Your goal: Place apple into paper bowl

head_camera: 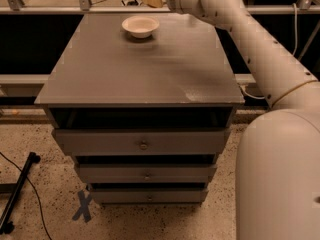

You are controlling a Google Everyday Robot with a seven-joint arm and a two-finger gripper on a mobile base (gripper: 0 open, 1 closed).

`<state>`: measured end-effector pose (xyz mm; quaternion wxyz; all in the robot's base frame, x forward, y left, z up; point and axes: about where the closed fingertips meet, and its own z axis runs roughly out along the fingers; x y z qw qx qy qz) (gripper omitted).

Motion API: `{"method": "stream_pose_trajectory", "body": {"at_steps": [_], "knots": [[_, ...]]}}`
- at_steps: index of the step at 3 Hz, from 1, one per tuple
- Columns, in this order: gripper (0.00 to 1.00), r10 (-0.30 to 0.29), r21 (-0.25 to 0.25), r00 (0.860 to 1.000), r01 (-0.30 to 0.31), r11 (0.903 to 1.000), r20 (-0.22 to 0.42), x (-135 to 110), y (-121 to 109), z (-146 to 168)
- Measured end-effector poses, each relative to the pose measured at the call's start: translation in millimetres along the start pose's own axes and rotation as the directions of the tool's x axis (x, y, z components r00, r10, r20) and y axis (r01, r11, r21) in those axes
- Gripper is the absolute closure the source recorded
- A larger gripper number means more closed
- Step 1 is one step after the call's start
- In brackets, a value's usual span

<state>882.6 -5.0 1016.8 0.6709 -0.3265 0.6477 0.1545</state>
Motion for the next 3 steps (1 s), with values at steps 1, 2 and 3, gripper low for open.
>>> {"method": "stream_pose_trajectory", "body": {"at_steps": [1,2,3], "knots": [[1.0,-0.001,0.005,1.0,0.001,1.0,-0.017,10.1,6.3,23.2],[1.0,0.002,0.008,0.999,-0.002,1.0,-0.054,32.4,14.9,52.4],[1.0,0.012,0.018,0.996,-0.011,0.9998,-0.086,49.0,16.4,67.8]]}}
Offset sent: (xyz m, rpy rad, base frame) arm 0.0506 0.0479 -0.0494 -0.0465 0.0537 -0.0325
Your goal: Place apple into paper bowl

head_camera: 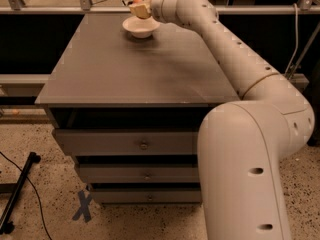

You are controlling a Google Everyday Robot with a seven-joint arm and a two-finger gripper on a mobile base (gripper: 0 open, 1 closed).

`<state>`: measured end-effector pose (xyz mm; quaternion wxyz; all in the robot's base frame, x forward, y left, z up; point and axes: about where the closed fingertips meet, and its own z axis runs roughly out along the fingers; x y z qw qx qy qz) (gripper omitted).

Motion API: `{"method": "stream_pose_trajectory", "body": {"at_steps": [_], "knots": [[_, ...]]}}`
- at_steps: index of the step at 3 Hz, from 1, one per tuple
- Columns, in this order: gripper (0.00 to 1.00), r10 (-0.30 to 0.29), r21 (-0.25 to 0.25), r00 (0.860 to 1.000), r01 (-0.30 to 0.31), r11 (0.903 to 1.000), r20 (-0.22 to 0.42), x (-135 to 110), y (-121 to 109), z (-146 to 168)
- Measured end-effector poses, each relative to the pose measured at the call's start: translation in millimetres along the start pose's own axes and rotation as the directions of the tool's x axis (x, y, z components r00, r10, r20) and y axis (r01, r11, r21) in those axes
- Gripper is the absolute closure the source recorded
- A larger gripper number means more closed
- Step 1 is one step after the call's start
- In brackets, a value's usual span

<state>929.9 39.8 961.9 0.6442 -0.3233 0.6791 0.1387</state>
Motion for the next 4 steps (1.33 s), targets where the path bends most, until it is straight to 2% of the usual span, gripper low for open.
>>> {"method": "stream_pose_trajectory", "body": {"at_steps": [2,4], "knots": [[1.0,0.021,0.026,0.999,-0.02,0.9995,-0.036,19.8,-5.6,26.3],[1.0,0.037,0.004,0.997,-0.037,0.9993,-0.067,37.8,-1.5,43.0]]}}
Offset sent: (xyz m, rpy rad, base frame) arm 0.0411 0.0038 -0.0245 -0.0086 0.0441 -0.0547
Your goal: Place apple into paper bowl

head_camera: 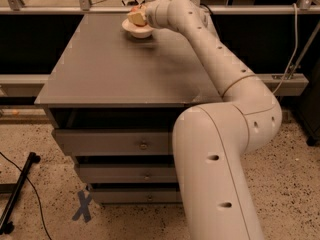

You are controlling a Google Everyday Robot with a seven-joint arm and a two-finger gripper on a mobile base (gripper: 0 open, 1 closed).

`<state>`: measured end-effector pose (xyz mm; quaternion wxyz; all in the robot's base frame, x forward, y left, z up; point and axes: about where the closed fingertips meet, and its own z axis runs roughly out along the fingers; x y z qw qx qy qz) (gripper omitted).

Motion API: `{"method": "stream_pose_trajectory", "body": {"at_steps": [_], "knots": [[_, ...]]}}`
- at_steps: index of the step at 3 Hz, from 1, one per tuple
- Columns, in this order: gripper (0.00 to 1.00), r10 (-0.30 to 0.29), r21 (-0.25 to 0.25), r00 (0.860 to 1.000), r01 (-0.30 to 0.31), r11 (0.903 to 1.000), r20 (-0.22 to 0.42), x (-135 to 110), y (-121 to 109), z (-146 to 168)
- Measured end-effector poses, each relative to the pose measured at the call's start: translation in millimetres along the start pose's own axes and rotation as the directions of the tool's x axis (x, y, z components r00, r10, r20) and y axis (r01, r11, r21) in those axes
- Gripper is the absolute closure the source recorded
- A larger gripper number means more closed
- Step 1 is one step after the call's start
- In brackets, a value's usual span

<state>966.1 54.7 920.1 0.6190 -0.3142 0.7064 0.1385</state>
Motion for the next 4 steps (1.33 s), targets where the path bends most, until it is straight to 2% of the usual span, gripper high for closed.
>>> {"method": "stream_pose_trajectory", "body": {"at_steps": [1,3,4], "knots": [[0.82,0.009,-0.019,1.0,-0.009,0.9998,-0.011,5.1,3.3,4.9],[0.36,0.0,-0.032,1.0,-0.001,0.9995,-0.022,7.9,6.9,9.5],[0.05,0.001,-0.037,1.0,-0.002,0.9993,-0.024,9.9,10.4,12.6]]}}
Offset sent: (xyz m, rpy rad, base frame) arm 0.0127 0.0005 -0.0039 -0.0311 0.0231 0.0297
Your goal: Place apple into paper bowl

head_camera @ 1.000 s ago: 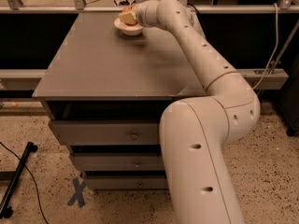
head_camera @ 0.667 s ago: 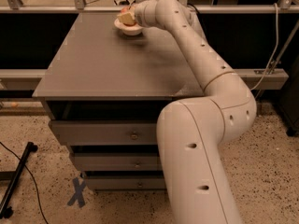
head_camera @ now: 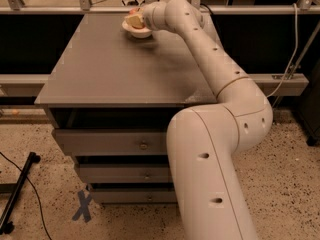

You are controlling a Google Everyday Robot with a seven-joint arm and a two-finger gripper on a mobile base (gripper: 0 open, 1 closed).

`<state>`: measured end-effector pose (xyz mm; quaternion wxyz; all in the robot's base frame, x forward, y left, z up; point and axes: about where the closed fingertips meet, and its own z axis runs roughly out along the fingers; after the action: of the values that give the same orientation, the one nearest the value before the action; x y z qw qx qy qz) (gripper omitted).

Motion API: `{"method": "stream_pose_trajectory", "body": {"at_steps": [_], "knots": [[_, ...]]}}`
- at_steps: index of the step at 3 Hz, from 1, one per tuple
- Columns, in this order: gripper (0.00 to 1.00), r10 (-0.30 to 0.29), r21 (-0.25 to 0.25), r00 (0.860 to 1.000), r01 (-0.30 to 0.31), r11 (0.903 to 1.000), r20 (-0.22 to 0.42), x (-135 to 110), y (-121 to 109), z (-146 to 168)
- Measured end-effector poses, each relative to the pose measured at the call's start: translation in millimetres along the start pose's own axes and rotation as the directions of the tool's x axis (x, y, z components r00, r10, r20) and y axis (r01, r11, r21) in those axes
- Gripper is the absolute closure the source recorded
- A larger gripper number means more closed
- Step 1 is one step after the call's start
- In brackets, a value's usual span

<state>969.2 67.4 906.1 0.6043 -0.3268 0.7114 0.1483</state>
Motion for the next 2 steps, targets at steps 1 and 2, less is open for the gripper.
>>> {"method": "stream_pose_trajectory", "body": {"at_steps": [1,2], "knots": [[0.0,0.0,-0.002,1.0,0.0,1.0,-0.001,0.8,1.4,1.3],[0.0,0.0,-0.002,1.0,0.0,1.0,-0.001,0.8,1.4,1.3]]}}
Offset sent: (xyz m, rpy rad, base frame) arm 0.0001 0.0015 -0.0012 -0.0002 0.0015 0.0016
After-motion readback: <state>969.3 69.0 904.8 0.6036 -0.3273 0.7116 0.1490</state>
